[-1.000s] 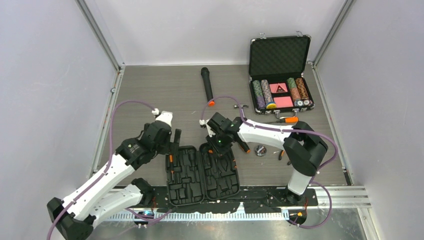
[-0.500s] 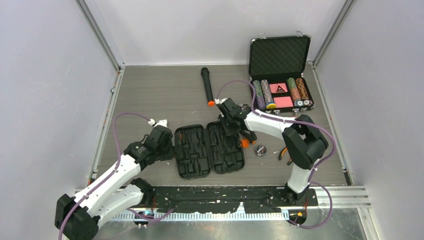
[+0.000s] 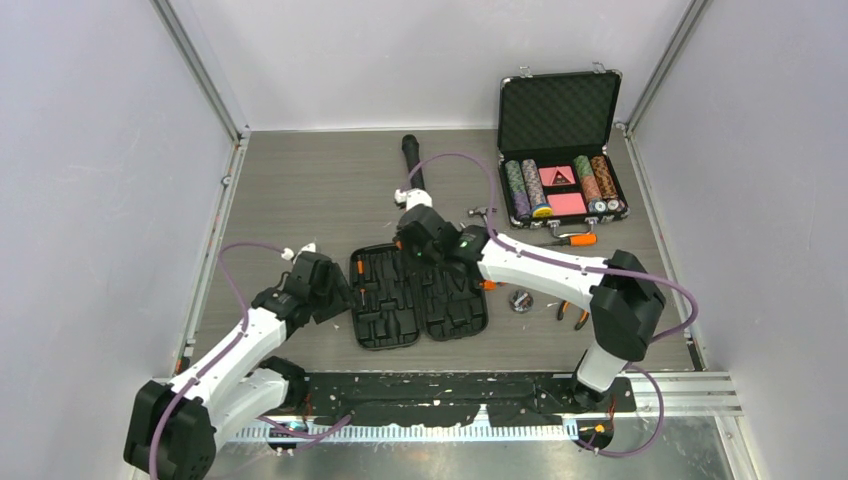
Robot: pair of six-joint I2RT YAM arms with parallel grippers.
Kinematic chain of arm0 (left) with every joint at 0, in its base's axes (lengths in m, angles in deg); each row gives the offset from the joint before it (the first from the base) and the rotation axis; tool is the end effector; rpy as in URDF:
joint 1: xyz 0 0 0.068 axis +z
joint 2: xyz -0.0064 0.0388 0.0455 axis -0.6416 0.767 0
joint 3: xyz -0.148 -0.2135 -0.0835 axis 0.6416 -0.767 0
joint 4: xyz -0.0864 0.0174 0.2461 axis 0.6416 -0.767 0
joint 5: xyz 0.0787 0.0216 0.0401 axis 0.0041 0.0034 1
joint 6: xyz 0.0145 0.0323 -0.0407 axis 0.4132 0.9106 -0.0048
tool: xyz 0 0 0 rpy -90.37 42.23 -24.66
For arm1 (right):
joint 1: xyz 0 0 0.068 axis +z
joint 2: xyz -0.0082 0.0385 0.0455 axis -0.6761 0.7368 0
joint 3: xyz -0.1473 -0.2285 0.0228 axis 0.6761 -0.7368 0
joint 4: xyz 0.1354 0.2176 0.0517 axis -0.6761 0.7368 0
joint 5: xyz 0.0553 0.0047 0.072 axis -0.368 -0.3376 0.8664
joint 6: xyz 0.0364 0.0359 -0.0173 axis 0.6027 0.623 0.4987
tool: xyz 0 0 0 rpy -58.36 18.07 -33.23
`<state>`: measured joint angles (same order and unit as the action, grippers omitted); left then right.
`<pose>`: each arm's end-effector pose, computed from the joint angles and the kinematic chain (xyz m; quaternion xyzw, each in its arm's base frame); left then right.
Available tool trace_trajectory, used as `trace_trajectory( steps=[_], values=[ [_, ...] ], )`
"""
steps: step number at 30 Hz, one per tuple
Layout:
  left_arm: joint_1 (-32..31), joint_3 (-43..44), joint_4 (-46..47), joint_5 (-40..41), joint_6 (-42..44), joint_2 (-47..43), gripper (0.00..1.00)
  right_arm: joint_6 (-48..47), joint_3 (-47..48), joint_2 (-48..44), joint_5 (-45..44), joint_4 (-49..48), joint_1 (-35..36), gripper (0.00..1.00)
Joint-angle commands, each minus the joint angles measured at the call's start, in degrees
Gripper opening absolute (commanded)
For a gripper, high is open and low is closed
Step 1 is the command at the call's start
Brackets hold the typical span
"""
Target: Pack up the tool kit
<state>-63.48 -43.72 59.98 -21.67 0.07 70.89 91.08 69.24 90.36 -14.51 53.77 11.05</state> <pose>0.1556 -0.0652 0.1808 -0.2106 0.9295 -0.1486 0.2639 0.2256 0.2939 0.2586 -0.1993 0.8979 0.1656 0.3558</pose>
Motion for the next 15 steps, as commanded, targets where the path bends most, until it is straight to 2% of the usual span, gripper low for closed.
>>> trace_trajectory(
  steps=[1, 6, 15],
  values=[
    [1.16, -1.49, 7.33, -7.51, -2.35, 0.48, 0.51, 10.63, 4.33, 3.85, -3.62, -4.35, 4.12, 0.06],
    [1.12, -6.29, 12.21, -12.80, -5.12, -0.16, 0.38, 16.79, 6.13, 7.97, -5.48, -6.74, 7.10, 0.07],
    [1.14, -10.71, 13.52, -16.84, -6.60, -6.30, 0.32, 22.06, 5.46, 11.21, -7.64, -8.80, 8.94, 0.09]
  ],
)
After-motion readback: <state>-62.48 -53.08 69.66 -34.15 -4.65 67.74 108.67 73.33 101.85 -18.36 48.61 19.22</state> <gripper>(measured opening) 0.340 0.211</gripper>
